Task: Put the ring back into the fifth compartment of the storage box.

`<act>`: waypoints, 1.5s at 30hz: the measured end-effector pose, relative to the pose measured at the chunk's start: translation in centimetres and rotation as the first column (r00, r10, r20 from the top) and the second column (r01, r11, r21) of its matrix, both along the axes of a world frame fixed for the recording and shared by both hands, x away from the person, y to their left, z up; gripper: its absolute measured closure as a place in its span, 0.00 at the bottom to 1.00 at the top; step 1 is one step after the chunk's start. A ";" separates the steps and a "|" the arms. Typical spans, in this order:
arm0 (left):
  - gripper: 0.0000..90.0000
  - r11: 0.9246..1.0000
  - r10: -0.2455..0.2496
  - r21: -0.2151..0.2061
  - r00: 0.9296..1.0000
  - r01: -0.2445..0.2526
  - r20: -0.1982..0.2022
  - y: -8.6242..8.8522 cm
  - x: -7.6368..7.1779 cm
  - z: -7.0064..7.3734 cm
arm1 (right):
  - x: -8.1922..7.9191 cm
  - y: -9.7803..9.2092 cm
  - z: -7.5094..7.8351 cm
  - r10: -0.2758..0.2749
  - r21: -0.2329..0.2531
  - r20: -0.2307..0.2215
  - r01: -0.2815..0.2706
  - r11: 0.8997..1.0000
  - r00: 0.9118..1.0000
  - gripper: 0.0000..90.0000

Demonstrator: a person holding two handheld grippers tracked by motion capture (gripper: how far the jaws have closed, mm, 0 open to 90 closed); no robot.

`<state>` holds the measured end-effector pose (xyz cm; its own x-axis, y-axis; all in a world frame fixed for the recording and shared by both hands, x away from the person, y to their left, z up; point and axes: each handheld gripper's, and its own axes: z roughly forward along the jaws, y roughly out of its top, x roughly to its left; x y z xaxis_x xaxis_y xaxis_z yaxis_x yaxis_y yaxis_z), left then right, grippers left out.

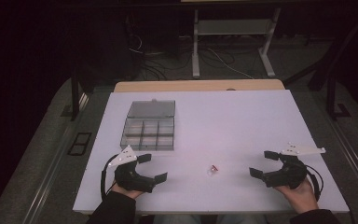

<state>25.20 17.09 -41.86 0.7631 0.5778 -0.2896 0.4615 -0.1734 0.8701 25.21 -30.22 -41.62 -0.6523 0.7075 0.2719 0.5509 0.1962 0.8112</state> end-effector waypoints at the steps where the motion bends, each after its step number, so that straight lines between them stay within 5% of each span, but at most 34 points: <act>1: 0.00 1.000 -0.001 0.001 1.000 0.001 0.000 0.0 0.0 0.0 | 0.0 0.0 0.0 0.002 -0.003 0.000 -0.002 1.000 1.000 0.00; 24: 0.00 0.999 -0.037 0.024 0.999 0.036 0.028 -1.5 0.4 1.8 | 0.0 0.0 -0.1 0.016 -0.016 -0.009 -0.016 1.000 1.000 0.00; 45: 0.00 0.991 -0.112 0.077 0.993 0.110 0.025 -5.1 1.8 3.1 | 0.0 0.0 -0.1 0.021 -0.030 -0.012 -0.022 0.999 1.000 0.00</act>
<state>27.02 12.01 -38.76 0.8310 0.5087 -0.2251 0.4104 -0.2874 0.8654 25.20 -30.18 -41.75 -0.6643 0.7013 0.2588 0.5559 0.2320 0.7982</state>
